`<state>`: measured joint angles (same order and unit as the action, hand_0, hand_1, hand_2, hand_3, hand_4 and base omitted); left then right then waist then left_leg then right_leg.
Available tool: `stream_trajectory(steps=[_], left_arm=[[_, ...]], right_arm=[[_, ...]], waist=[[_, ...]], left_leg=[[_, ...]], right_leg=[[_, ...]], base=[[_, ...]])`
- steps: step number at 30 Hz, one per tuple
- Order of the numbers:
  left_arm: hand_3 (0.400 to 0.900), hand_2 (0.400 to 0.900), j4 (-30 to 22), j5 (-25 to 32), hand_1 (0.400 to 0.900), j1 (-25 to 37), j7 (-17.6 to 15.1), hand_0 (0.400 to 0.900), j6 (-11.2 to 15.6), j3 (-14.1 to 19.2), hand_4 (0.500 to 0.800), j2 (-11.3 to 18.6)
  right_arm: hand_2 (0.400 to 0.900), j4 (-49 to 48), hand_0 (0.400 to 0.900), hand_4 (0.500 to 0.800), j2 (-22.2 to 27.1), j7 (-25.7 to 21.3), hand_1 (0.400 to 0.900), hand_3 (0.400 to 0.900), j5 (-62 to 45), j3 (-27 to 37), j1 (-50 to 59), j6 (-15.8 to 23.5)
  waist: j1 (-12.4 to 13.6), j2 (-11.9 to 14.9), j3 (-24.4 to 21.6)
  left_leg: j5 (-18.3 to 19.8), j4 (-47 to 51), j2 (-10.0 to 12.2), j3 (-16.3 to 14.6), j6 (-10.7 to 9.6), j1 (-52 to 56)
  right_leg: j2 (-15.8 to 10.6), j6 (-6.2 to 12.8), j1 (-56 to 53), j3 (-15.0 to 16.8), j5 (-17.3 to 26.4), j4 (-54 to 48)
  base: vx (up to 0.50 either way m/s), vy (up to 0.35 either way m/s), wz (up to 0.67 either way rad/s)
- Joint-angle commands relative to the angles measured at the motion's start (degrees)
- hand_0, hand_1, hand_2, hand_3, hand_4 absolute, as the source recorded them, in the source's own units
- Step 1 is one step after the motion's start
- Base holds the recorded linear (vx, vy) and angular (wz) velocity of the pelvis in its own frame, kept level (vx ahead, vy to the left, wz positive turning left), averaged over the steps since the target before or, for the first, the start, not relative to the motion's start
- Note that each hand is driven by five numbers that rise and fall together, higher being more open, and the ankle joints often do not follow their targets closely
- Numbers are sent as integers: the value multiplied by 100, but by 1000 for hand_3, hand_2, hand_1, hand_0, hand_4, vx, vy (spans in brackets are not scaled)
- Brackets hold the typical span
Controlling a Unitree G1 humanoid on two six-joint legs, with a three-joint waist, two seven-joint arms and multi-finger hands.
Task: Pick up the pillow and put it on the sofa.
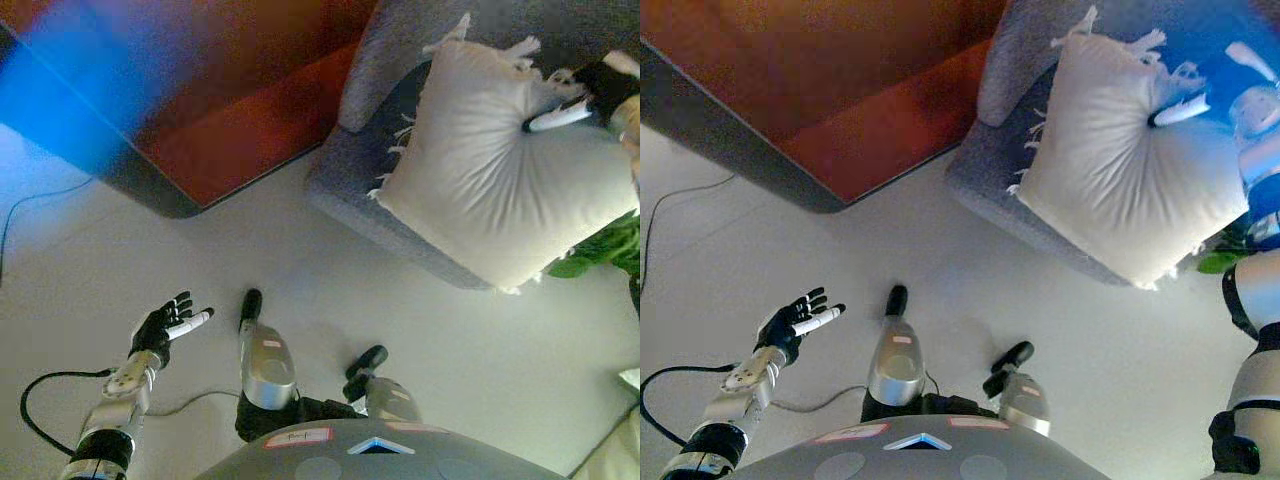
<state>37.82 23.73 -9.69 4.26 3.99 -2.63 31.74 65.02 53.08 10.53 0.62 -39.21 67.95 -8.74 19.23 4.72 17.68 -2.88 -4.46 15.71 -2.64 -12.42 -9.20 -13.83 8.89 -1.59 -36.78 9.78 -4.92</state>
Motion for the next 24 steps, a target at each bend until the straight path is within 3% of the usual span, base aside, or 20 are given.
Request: stream_trajectory(steps=[1,7,9,11,16,22,24], left_arm=[[900,900,-444,277,900,117,-12,900,389,-263,800,433],[900,900,-543,156,900,-113,-38,900,345,-205,800,370],[900,900,-585,133,900,-156,-71,900,295,-222,800,346],[900,900,-629,98,900,-196,-94,900,231,-315,800,334],[900,900,-543,-30,900,-258,-63,900,172,-486,800,201],[900,900,-434,-208,900,-238,201,900,288,-594,800,-22],[900,900,-375,-204,900,-159,211,900,359,-636,800,-142]], right_arm=[[900,174,900,800,745,-947,900,900,-113,-519,1827,-591],[900,266,900,800,783,-1747,900,900,-1,-336,1808,-878],[900,278,900,800,794,-2109,900,900,-34,-177,1712,-725],[900,205,900,800,834,-2464,900,900,-139,5,1597,-474],[900,-429,900,800,920,-2739,900,900,-825,558,1052,471],[900,-2351,900,800,826,-2739,900,900,-1412,1850,-753,1064],[900,-3078,900,800,583,-2664,900,900,-1417,2563,-1753,1209]], waist=[[337,121,-129],[346,210,-227],[323,240,-302],[257,263,-427],[12,258,-742],[-455,186,-955],[-661,205,-980]], left_leg=[[-8,453,166,-242,153,518],[-9,418,269,-299,165,628],[14,408,274,-343,176,707],[63,368,259,-393,200,815],[191,344,178,-591,278,1092],[401,293,5,-839,427,1361],[434,219,-140,-988,548,1386]], right_leg=[[-498,603,-17,187,-3,259],[-450,596,-154,212,-8,225],[-434,596,-221,232,-1,205],[-432,600,-294,266,5,193],[-493,611,-364,380,34,212],[-657,611,-278,584,170,375],[-805,599,-142,633,336,475]], base=[[-14,-5,3],[30,17,-6],[80,57,-13],[79,111,-16],[49,160,-18],[-33,135,-21],[-96,107,-22]])
